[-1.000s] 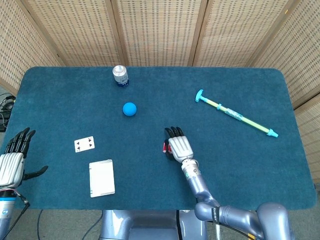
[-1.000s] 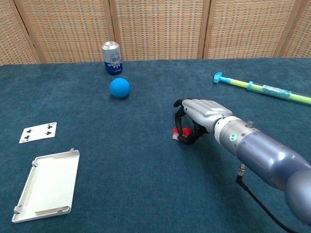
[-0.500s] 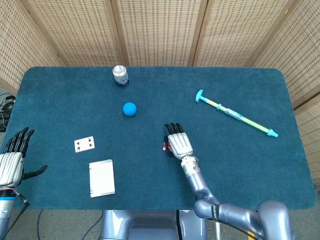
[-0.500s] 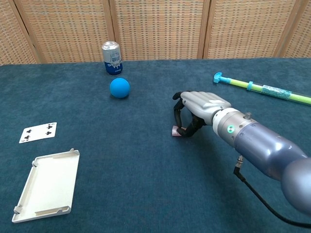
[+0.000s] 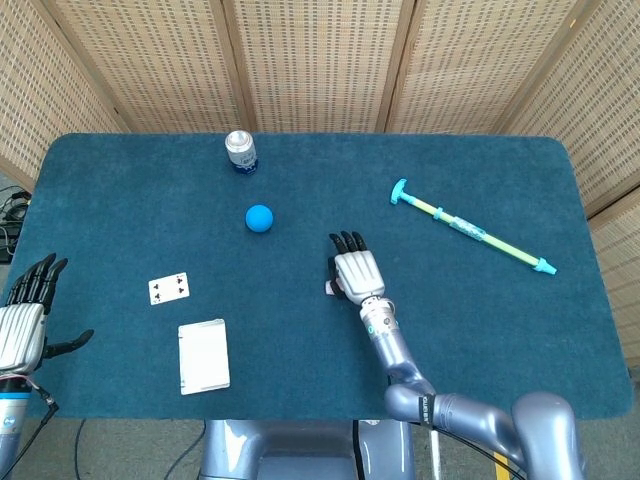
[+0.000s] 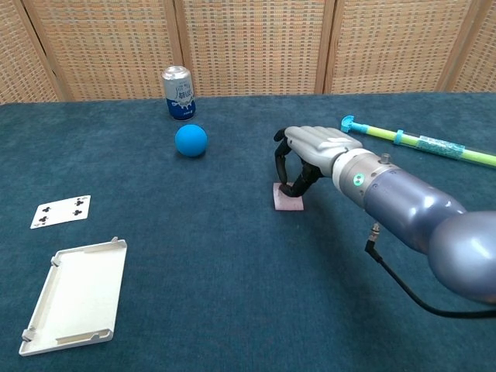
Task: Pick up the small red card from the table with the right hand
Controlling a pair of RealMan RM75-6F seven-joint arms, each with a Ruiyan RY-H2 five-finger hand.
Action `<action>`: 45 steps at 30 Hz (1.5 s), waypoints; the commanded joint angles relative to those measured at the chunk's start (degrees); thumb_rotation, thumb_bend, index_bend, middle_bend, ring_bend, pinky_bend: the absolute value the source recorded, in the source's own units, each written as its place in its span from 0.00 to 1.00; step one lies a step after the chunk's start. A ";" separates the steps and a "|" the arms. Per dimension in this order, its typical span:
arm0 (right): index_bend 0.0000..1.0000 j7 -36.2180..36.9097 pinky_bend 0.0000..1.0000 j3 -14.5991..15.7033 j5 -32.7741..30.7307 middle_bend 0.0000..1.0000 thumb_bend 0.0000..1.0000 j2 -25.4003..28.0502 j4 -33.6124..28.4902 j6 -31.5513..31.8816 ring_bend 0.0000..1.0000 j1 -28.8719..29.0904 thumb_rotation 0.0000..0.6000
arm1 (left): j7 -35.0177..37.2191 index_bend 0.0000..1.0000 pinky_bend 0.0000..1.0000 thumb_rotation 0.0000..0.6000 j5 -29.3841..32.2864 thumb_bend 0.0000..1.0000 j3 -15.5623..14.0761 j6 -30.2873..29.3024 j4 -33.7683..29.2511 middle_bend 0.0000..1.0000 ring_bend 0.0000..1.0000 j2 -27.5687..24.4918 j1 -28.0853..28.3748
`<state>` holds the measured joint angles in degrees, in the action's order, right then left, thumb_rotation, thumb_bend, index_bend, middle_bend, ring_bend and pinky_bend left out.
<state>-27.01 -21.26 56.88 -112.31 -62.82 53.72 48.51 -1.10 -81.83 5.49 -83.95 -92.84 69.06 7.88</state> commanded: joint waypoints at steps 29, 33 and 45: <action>0.56 9.01 0.00 -1.83 -0.56 0.13 0.42 11.06 -13.97 2.99 0.00 -3.23 1.00 | 0.18 0.00 0.08 1.00 -1.25 0.15 -0.30 -1.02 -0.78 0.00 0.00 -0.35 -0.29; 0.58 12.48 0.00 -0.94 1.05 0.13 0.43 15.72 -19.45 4.04 0.00 -6.30 1.00 | -0.21 0.00 0.08 1.00 -2.52 0.15 -0.72 -1.82 -1.34 0.00 0.00 -0.41 -0.50; 0.62 14.69 0.00 1.53 5.74 0.16 0.54 26.51 -33.72 10.72 0.00 -12.98 1.00 | -0.84 0.00 0.08 1.00 -6.00 0.15 -1.54 -5.20 -3.18 0.00 0.00 -0.93 -1.65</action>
<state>-12.84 -20.28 61.74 -87.35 -94.45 63.07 36.87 -1.98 -87.70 4.01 -89.01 -95.90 68.21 6.33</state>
